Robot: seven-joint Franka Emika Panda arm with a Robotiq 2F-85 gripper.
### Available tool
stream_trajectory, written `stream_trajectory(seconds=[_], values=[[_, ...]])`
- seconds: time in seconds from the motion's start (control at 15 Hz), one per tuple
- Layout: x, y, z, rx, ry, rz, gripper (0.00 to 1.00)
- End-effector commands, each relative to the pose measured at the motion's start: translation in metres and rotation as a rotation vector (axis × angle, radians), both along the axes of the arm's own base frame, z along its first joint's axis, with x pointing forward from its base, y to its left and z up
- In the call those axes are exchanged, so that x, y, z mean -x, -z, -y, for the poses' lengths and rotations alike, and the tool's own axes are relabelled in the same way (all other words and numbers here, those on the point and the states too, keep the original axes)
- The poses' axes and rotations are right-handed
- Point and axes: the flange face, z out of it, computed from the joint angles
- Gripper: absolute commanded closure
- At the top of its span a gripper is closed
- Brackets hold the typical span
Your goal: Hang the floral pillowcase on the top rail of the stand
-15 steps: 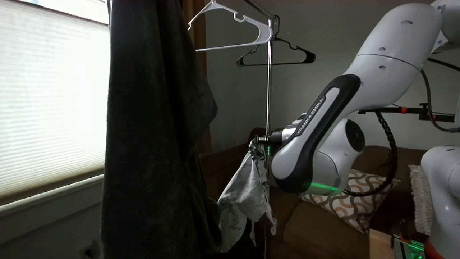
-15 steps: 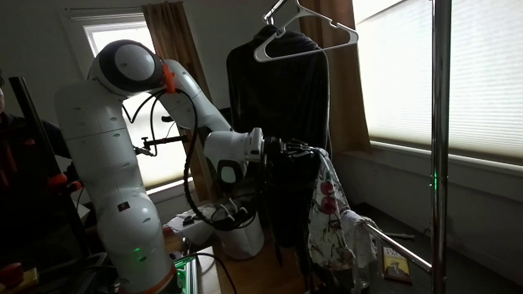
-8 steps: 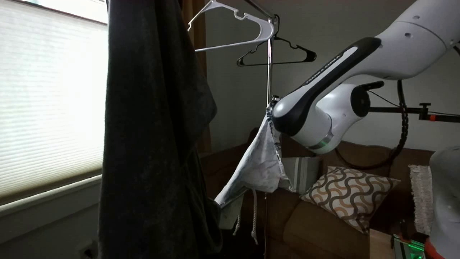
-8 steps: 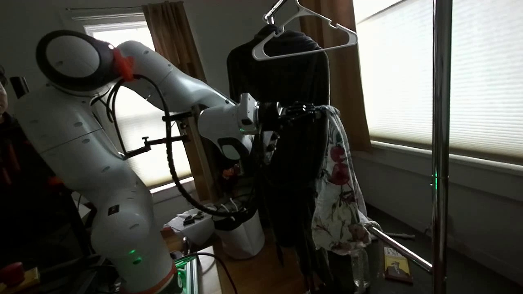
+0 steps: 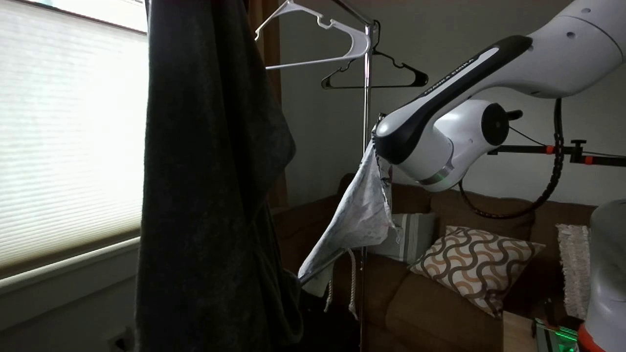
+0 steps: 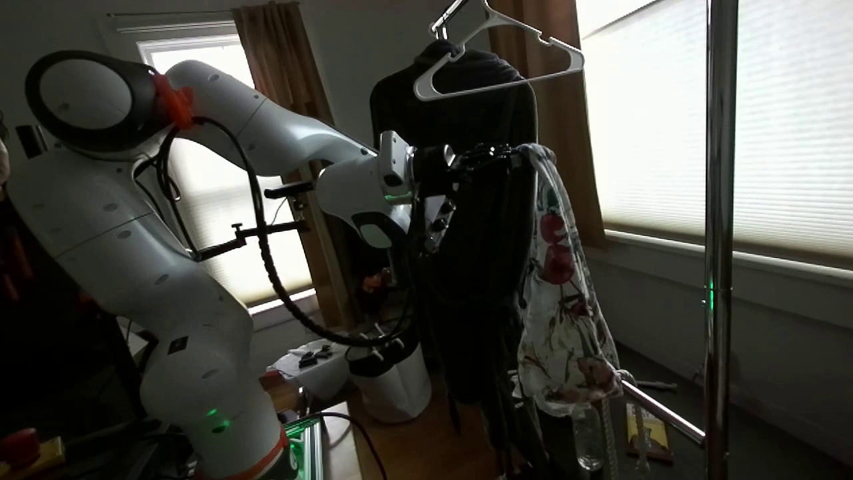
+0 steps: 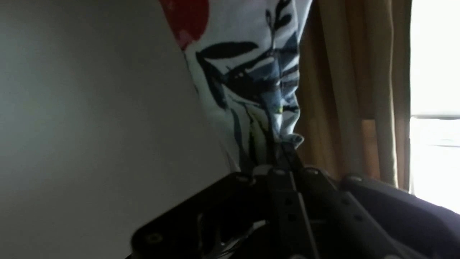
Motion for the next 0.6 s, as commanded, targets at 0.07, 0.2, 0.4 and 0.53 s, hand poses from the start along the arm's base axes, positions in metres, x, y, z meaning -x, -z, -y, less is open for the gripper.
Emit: stream_trajectory(seconds=[0.07, 0.2, 0.4, 0.53], values=[[0.026, -0.070, 0.044, 0.022, 0.145, 0.184, 0.99], [0.035, -0.102, 0.051, 0.037, 0.180, 0.266, 0.99], [0.032, -0.107, 0.056, 0.032, 0.187, 0.277, 0.99], [0.034, -0.114, 0.057, 0.032, 0.187, 0.291, 0.98]])
